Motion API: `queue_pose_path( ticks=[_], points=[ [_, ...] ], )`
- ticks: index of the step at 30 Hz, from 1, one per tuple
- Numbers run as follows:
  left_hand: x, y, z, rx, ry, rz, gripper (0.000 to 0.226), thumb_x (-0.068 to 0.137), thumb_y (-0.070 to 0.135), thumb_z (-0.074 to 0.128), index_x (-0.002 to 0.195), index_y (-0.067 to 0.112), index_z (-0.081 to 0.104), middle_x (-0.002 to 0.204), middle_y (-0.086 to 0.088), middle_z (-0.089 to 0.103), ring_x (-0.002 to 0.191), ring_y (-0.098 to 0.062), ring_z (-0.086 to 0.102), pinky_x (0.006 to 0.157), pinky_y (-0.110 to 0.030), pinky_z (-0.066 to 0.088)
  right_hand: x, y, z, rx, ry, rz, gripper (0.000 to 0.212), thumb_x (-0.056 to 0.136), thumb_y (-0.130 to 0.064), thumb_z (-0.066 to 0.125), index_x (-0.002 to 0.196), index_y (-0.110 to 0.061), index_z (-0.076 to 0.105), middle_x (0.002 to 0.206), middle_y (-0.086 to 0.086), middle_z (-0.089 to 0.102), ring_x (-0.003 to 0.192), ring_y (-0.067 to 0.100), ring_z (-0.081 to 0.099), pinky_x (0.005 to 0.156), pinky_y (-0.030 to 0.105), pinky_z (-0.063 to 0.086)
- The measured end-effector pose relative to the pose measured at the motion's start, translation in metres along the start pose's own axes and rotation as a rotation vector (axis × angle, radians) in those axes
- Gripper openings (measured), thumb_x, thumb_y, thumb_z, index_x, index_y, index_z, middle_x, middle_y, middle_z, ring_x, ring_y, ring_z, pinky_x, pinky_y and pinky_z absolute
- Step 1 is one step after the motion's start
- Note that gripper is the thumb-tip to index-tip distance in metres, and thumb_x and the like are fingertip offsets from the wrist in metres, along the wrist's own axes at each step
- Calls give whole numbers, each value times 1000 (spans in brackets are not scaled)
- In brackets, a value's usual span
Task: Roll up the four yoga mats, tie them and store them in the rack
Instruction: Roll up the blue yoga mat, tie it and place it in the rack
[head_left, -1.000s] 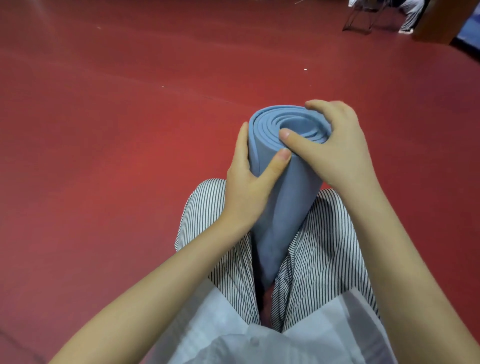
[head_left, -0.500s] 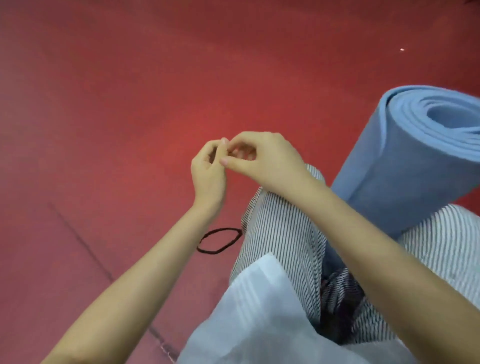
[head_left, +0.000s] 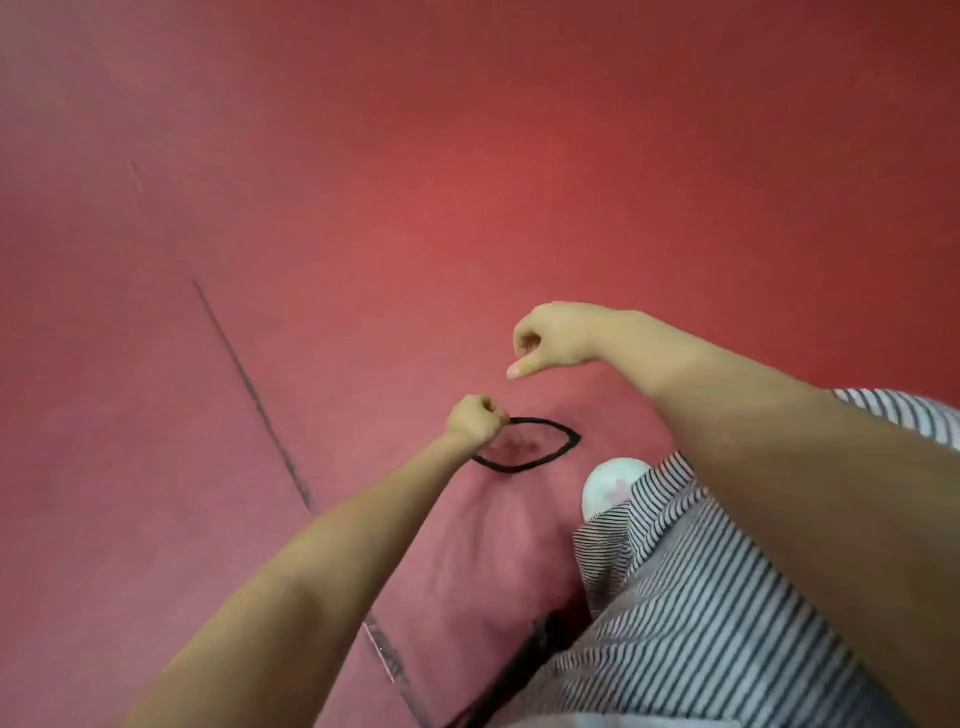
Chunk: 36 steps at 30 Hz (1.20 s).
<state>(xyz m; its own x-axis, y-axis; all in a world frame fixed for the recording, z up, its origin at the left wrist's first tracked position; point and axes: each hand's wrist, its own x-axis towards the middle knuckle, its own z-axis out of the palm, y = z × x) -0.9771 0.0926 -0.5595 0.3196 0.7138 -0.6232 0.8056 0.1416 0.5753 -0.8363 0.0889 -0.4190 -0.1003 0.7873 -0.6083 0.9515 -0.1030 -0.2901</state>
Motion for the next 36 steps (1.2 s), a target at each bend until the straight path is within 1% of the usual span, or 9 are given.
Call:
queue_pose_path(
  ticks=[5,10,12,18,21,23,28,34,36],
  points=[
    [65,-14,30,107,-6,-60,24,91,14,54,112,5,62,119,-15,63,112,-32,57,89,-34,42,41,43,23,-25,-176,79,38,86,-48,62,99,-12,61,110,10,63,92,26,53,77,32,41],
    [97,-46,67,510,-102,-48,63,86,21,64,139,14,33,135,-12,38,122,-36,45,93,-42,41,64,48,28,4,-238,65,47,90,-52,52,115,-13,60,121,6,59,110,27,54,96,38,43],
    [98,-49,79,631,-63,20,50,88,19,57,135,13,40,134,-12,44,121,-34,46,91,-40,42,69,51,28,4,-231,64,49,90,-54,52,116,-13,60,123,6,59,111,28,54,99,42,43],
    [91,-8,66,167,48,122,8,89,12,55,95,13,60,105,-16,66,100,-34,59,81,-38,43,66,57,26,-35,-223,96,50,89,-48,57,122,-10,58,127,10,57,114,30,53,99,42,44],
    [74,21,35,-293,-33,258,26,83,-5,59,73,18,53,75,-7,58,70,-19,52,69,-32,42,53,59,23,-78,-193,174,64,88,-48,58,141,-16,40,144,9,40,132,29,37,108,42,33],
    [60,42,7,-346,-102,387,28,82,-7,63,74,19,55,76,-4,55,72,-12,47,69,-26,39,46,61,17,-73,-134,238,70,88,-48,59,145,-18,32,149,7,32,137,29,30,108,42,28],
    [21,92,-43,-357,-66,573,25,86,-5,61,79,19,58,73,5,56,65,0,48,66,-15,38,27,52,-2,96,166,483,27,99,-34,45,117,-19,56,121,4,59,115,25,53,97,34,30],
    [-26,149,-77,-272,-7,709,11,92,0,55,91,9,62,66,4,53,51,5,45,52,-9,35,-18,52,-34,500,453,500,33,92,-41,53,68,-18,54,81,7,60,78,27,56,68,28,37],
    [-41,163,-82,-246,-30,745,10,92,2,56,89,9,62,67,4,54,49,4,46,51,-10,36,-44,51,-42,531,489,507,36,90,-44,56,66,-17,54,65,2,51,65,25,50,64,28,36]
  ],
)
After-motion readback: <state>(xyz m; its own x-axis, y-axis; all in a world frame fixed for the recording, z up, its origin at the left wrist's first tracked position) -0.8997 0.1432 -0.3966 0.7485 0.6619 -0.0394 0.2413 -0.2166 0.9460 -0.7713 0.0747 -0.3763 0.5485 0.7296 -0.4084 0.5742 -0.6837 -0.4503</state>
